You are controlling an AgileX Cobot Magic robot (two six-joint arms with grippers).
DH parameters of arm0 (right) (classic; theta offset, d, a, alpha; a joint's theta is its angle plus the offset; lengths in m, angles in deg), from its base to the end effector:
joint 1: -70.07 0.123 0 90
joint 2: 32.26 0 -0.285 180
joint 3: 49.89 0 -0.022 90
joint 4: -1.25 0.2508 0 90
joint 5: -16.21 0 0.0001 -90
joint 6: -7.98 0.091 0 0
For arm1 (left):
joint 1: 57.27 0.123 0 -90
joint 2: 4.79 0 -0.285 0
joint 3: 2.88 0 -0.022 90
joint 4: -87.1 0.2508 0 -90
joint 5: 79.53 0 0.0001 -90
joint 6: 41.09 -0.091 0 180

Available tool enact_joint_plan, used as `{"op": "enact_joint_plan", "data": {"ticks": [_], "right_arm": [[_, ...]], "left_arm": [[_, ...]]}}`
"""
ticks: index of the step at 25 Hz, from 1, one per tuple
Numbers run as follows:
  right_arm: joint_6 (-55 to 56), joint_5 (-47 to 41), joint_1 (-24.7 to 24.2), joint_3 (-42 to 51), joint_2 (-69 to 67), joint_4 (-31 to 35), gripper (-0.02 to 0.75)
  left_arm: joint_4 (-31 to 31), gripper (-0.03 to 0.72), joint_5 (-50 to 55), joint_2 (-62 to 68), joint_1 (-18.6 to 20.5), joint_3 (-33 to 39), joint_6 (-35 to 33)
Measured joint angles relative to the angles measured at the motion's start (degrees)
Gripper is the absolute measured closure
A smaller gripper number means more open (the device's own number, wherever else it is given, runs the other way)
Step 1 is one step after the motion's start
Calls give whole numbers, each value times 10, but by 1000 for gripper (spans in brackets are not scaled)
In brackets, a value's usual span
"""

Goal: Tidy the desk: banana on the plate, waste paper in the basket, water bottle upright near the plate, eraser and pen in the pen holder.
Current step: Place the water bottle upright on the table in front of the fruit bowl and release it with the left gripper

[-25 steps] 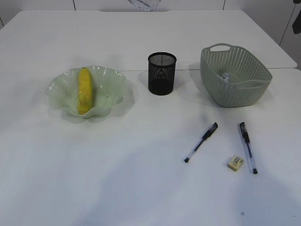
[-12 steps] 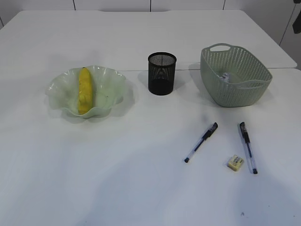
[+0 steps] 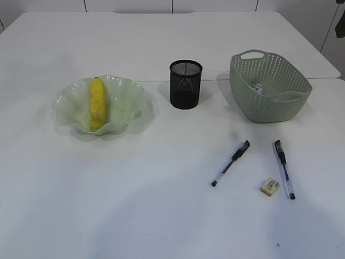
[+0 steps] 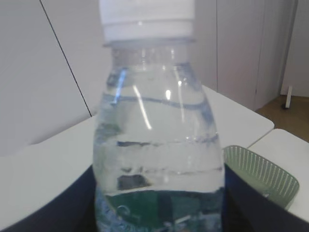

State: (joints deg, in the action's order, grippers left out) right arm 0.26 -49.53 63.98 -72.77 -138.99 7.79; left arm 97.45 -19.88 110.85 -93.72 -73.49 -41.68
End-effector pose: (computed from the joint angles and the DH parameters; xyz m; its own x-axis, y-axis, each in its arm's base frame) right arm 0.3738 -0.0304 0.3667 -0.8577 0.0039 -0.5142 -0.0221 0.9988 0.0446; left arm 0.3079 -0.2098 0.5505 -0.1496 0.2359 -0.9602 0.4839 0.8643 0.1370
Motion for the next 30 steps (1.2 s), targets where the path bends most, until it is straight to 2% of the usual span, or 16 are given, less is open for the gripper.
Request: {"op": "enact_joint_plan", "data": {"ticks": [25, 30], "right_arm": [[0, 2, 0, 0, 0, 11, 475], [0, 2, 0, 0, 0, 13, 475]], "left_arm": [[99, 317, 59, -204, 0, -3, 0], [113, 317, 59, -250, 0, 37, 0]]}}
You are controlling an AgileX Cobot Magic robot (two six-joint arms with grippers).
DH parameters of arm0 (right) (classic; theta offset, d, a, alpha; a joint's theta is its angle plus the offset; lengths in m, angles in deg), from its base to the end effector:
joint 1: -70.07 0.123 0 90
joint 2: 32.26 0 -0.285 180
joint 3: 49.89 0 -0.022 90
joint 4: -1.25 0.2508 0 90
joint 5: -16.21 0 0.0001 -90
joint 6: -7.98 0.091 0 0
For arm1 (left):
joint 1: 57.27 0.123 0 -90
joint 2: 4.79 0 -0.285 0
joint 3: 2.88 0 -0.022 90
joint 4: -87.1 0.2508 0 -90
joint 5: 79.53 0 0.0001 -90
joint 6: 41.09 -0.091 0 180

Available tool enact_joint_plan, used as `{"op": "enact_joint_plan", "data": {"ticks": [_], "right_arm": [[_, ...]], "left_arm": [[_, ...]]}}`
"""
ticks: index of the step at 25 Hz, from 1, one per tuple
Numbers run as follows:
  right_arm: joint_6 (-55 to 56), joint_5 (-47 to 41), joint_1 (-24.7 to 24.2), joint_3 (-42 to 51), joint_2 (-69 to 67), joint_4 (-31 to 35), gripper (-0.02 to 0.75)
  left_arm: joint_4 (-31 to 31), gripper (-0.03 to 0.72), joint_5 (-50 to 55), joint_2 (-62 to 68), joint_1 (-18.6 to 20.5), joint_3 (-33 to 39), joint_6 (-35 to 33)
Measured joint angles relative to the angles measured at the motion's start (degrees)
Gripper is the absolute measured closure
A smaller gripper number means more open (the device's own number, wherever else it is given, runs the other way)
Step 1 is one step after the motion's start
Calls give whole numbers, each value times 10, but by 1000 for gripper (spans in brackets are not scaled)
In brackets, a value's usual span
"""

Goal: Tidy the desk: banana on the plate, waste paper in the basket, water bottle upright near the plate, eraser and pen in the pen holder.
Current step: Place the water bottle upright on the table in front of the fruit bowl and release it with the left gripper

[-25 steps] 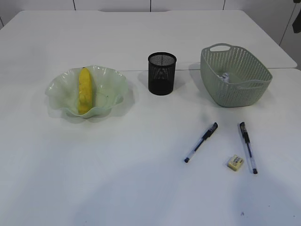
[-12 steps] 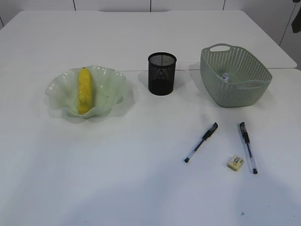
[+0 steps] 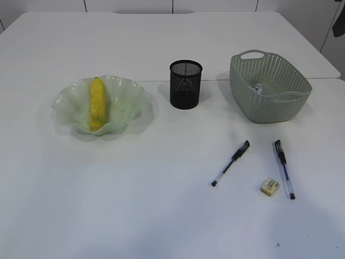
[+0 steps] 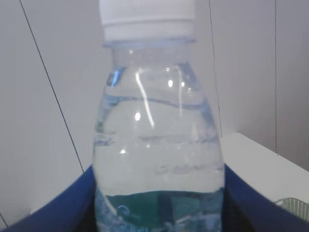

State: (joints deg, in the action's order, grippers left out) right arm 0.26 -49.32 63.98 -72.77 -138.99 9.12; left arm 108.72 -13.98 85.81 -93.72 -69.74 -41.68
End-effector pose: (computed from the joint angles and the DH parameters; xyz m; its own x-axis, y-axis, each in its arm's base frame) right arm 0.3743 -0.0285 0.3671 -0.8546 0.0139 -0.5192 -0.0245 0.9975 0.0670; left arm 0.1545 -0.0761 0.6498 0.0820 0.1409 -0.9866 0.2802 0.9468 0.1585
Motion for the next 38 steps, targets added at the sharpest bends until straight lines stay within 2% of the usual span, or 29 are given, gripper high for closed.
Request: {"op": "enact_joint_plan", "data": {"ticks": [4, 9, 15, 19, 25, 38], "right_arm": [[0, 0, 0, 0, 0, 0, 476], [0, 1, 0, 0, 0, 1, 476], [0, 1, 0, 0, 0, 3, 476], [0, 1, 0, 0, 0, 5, 477], [-1, 1, 0, 0, 0, 9, 476], [-2, -14, 0, 0, 0, 10, 475]], "left_arm": [[5, 317, -15, -54, 0, 75, 0], [7, 317, -87, -143, 0, 214, 6], [48, 317, -179, -256, 0, 410, 61], [84, 317, -195, -306, 0, 501, 105], [110, 317, -216, -350, 0, 584, 144], [162, 317, -249, -385, 0, 707, 230]]}}
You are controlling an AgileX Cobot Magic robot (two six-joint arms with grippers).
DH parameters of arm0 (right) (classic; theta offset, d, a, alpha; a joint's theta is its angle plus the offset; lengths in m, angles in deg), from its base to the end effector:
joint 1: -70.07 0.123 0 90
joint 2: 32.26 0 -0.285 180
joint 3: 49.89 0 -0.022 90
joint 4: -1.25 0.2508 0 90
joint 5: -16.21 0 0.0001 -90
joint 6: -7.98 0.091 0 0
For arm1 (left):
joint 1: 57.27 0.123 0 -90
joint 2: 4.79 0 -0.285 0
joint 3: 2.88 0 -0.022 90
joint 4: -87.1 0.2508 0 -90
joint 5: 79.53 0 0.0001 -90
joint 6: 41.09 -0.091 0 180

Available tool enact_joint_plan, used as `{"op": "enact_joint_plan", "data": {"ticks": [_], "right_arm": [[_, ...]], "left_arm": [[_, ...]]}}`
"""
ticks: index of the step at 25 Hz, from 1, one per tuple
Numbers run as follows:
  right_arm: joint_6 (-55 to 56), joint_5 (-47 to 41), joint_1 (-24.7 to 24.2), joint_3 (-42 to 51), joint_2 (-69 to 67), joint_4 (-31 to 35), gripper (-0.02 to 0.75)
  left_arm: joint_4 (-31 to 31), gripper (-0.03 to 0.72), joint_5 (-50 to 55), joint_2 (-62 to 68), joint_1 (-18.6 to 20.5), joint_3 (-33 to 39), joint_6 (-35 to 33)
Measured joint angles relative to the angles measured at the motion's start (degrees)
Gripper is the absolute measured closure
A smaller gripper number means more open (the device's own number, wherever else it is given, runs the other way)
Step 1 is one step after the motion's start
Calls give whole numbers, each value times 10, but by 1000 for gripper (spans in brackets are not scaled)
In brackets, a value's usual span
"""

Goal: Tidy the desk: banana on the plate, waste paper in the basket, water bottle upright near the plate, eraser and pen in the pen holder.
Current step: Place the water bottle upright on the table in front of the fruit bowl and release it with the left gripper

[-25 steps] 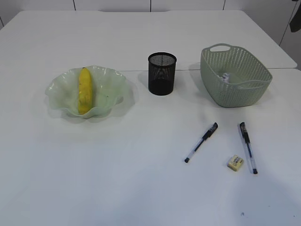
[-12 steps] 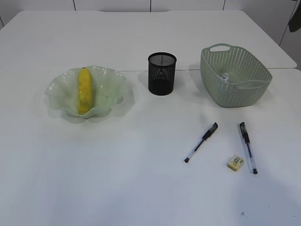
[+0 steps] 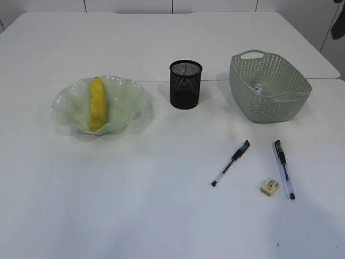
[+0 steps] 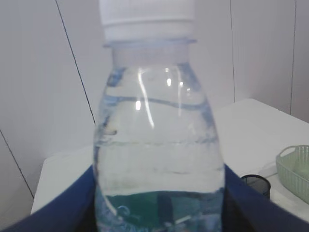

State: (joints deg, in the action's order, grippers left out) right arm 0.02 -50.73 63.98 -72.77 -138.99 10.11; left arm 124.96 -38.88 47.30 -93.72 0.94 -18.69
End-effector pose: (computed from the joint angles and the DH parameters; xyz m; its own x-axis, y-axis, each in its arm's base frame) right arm 0.3725 -0.0268 0.3662 -0.8659 0.0149 -0.4999 -0.0318 0.9959 0.0847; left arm 0.1050 -0.0323 0.5065 0.0309 0.1383 -0.9899 0.2208 0.9650 0.1417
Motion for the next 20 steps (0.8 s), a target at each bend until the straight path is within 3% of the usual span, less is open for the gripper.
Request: {"op": "enact_joint_plan", "data": {"ticks": [9, 20], "right_arm": [[-1, -6, 0, 0, 0, 1, 476], [-2, -9, 0, 0, 0, 1, 476]], "left_arm": [[51, 317, -23, -23, 0, 85, 81], [64, 317, -52, -27, 0, 149, 120]]}}
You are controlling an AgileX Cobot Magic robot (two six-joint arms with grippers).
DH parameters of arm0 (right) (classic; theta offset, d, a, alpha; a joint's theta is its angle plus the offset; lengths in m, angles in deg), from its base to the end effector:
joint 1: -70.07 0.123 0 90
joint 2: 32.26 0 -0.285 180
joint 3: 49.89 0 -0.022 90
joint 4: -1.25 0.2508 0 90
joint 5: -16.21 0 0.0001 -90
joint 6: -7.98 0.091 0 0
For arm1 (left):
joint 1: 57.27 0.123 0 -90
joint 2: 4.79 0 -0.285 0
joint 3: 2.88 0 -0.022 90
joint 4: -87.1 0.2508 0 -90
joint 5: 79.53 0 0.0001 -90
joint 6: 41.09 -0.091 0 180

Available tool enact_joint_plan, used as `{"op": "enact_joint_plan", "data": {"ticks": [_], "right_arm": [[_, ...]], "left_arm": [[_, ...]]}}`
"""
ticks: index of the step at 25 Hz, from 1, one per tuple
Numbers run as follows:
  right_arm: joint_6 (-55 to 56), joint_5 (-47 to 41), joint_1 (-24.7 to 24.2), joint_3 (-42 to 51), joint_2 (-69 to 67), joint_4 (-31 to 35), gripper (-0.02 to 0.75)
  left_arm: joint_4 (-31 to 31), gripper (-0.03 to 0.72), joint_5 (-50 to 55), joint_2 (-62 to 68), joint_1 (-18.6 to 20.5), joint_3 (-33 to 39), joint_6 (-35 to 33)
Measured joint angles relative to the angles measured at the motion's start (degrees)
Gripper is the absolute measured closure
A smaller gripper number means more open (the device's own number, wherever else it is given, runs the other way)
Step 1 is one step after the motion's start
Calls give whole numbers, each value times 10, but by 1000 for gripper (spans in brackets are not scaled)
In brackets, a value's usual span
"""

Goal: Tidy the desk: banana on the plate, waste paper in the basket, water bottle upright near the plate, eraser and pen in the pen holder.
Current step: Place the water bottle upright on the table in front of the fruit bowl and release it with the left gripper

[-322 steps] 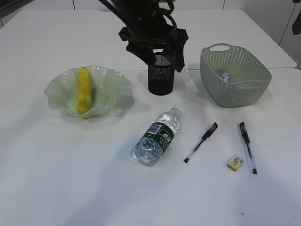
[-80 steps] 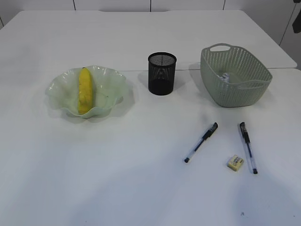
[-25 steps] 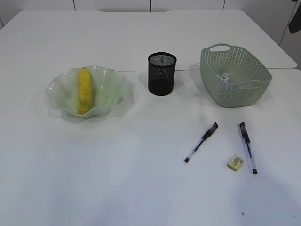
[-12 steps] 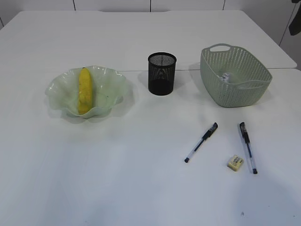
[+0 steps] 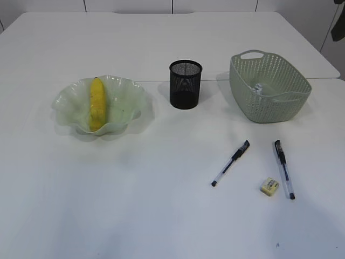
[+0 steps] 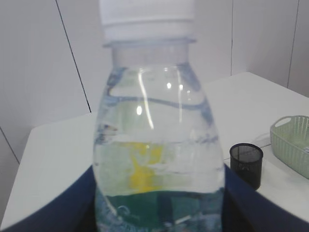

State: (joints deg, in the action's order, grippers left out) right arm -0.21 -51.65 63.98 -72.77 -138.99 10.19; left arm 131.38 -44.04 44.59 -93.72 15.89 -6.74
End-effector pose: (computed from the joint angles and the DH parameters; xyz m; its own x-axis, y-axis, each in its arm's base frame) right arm 0.3713 -0.0264 0.3655 -0.8736 0.0100 -0.4866 -0.0366 0.9956 0.0861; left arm 0.1200 -0.0427 0.4455 -0.0570 0.1234 -0.9907 0.2231 0.9688 0.1078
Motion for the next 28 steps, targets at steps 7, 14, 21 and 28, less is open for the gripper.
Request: {"op": "enact_joint_plan", "data": {"ticks": [7, 14, 21, 28], "right_arm": [[0, 0, 0, 0, 0, 0, 477], [0, -1, 0, 0, 0, 0, 477], [0, -1, 0, 0, 0, 0, 477], [0, -1, 0, 0, 0, 0, 477]], "left_arm": [[14, 317, -26, 0, 0, 34, 17], [120, 317, -44, 0, 0, 77, 137], [146, 317, -48, 0, 0, 82, 165], [148, 317, -48, 0, 0, 82, 168]]}}
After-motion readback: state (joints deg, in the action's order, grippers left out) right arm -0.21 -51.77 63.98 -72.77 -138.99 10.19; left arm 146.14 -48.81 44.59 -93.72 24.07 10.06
